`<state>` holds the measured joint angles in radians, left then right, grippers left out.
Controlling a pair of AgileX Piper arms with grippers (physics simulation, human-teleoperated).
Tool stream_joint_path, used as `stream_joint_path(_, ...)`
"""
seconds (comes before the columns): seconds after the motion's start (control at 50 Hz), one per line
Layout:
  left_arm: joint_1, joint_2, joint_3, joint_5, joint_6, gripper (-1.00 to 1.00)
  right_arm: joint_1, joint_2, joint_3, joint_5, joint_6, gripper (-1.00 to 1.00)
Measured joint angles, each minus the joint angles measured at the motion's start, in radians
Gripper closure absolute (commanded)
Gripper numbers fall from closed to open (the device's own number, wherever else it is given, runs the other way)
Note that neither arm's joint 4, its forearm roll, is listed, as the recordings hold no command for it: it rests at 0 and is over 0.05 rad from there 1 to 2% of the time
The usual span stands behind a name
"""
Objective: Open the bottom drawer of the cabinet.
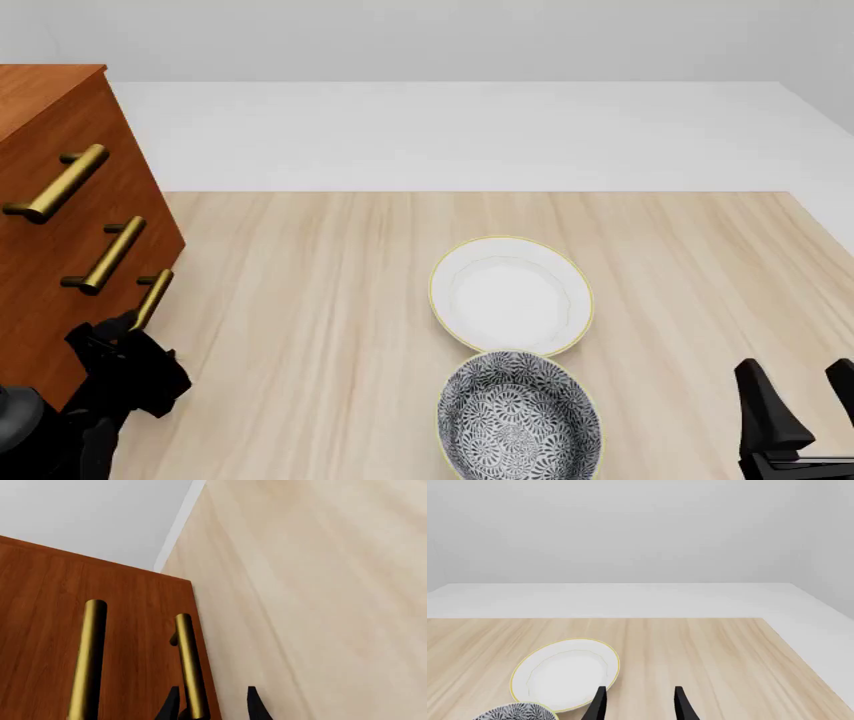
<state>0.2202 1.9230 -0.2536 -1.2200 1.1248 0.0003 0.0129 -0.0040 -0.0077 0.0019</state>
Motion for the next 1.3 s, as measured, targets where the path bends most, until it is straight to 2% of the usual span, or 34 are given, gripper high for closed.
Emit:
stream_joint_path(0.48, 0.027, 0.014, -0.004, 0.0, 0.001, -1.0, 0.0, 0.0, 0.0, 0.0, 0.0, -1.0)
stream_joint_path(0.5, 0.027, 0.013, -0.004, 0.0, 0.0, 1.0, 0.0, 0.0, 0.0, 0.0, 0.0, -1.0)
stream_joint_path(1.0, 0.006, -0.032, -0.003, 0.004, 0.035, 1.0, 0.0, 0.0, 0.0, 0.0, 0.0, -1.0)
stream_joint_path(1.3, -0.045, -0.036, 0.009, 0.003, 0.035, 1.0, 0.0, 0.0, 0.0, 0.0, 0.0, -1.0)
